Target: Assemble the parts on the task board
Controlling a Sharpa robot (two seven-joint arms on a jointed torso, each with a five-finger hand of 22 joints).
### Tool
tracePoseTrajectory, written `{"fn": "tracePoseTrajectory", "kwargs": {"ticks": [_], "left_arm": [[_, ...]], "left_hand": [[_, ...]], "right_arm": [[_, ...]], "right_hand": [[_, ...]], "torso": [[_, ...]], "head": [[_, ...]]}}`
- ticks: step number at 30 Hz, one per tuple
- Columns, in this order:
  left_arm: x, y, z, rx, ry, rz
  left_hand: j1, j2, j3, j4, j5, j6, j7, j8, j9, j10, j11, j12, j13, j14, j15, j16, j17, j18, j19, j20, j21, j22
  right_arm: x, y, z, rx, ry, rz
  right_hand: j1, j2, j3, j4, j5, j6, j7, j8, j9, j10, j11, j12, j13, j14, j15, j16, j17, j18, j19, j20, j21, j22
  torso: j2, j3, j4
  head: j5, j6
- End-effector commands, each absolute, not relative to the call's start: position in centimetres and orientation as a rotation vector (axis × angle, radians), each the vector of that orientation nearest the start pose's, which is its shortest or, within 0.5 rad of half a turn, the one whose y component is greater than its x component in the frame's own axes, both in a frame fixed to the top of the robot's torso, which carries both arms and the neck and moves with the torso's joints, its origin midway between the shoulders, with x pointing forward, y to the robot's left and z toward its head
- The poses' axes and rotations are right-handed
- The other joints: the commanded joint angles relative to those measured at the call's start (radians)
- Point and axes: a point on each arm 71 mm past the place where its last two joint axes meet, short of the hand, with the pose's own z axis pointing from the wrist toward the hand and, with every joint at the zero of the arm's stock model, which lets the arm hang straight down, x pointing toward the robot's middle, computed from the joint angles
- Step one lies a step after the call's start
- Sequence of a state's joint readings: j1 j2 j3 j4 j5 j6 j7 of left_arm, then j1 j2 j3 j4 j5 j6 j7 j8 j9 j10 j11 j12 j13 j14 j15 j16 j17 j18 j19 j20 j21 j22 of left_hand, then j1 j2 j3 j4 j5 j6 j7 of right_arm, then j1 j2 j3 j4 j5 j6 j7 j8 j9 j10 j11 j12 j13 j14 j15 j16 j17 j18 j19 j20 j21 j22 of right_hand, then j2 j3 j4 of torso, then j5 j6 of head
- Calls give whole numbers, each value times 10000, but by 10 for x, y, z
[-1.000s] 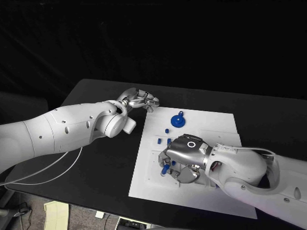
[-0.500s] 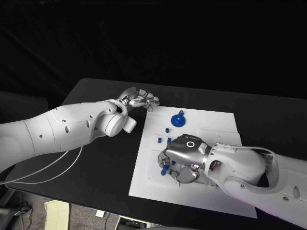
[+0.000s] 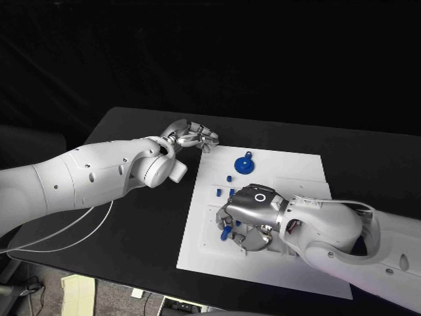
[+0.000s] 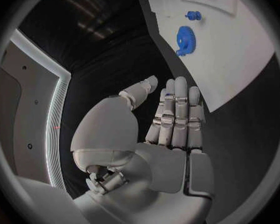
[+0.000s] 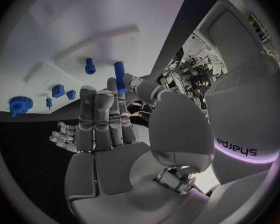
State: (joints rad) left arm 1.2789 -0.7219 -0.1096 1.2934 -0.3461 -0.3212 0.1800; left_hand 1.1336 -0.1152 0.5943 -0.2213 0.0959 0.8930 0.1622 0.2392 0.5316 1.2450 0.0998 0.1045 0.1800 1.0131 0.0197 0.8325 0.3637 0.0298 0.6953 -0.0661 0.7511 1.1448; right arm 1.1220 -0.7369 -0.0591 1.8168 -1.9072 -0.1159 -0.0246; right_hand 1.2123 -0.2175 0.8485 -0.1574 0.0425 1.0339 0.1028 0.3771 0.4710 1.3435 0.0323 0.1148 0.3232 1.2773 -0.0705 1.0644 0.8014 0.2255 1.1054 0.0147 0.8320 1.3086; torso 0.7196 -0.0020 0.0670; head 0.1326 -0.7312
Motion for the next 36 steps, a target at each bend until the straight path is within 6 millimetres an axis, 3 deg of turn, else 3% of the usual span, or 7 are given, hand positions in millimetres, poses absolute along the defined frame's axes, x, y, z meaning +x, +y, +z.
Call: {"fn": "tracePoseTrajectory", "kwargs": {"ticks": [1, 23, 36], "left_arm": [[535, 213, -183, -8087, 16240, -12040], [535, 213, -183, -8086, 16239, -12041], [535, 212, -183, -8081, 16239, -12046]], "left_hand": [[-9, 98, -2, 31, 7, -71, 13, 66, -9, -77, 11, -33, 15, 73, 29, -54, 14, -160, -8, -98, -44, 14], [-5, 99, 0, 32, 7, -71, 12, 73, -13, -77, 11, -32, 17, 75, 29, -66, 33, -160, -7, -97, -52, 24], [-3, 98, 0, 32, 8, -71, 11, 77, -15, -77, 10, -32, 19, 78, 29, -72, 45, -161, -6, -97, -56, 29]], "right_arm": [[372, -64, -201, -9177, 15961, 8516], [372, -61, -203, -9303, 16006, 8337], [368, -52, -213, -9491, 16331, 8534]], "right_hand": [[-46, 77, 58, 1, 63, 63, 15, 42, 10, 56, -3, 13, 11, -19, -84, 36, 17, 363, -9, -73, 34, 194], [-68, 96, 46, -25, 63, 62, 15, 40, 20, 60, -3, 8, 26, -41, -83, 54, 41, 363, -30, -69, 45, 196], [-146, 64, 113, -41, 106, 17, 39, -7, 12, -10, 31, -52, 31, -122, -50, 29, 50, 363, -112, -31, 21, 184]], "torso": [[2, 0, 5], [0, 3, -7], [1, -4, 4]], "head": [[-8, -15], [-1, -42], [-14, -53]]}}
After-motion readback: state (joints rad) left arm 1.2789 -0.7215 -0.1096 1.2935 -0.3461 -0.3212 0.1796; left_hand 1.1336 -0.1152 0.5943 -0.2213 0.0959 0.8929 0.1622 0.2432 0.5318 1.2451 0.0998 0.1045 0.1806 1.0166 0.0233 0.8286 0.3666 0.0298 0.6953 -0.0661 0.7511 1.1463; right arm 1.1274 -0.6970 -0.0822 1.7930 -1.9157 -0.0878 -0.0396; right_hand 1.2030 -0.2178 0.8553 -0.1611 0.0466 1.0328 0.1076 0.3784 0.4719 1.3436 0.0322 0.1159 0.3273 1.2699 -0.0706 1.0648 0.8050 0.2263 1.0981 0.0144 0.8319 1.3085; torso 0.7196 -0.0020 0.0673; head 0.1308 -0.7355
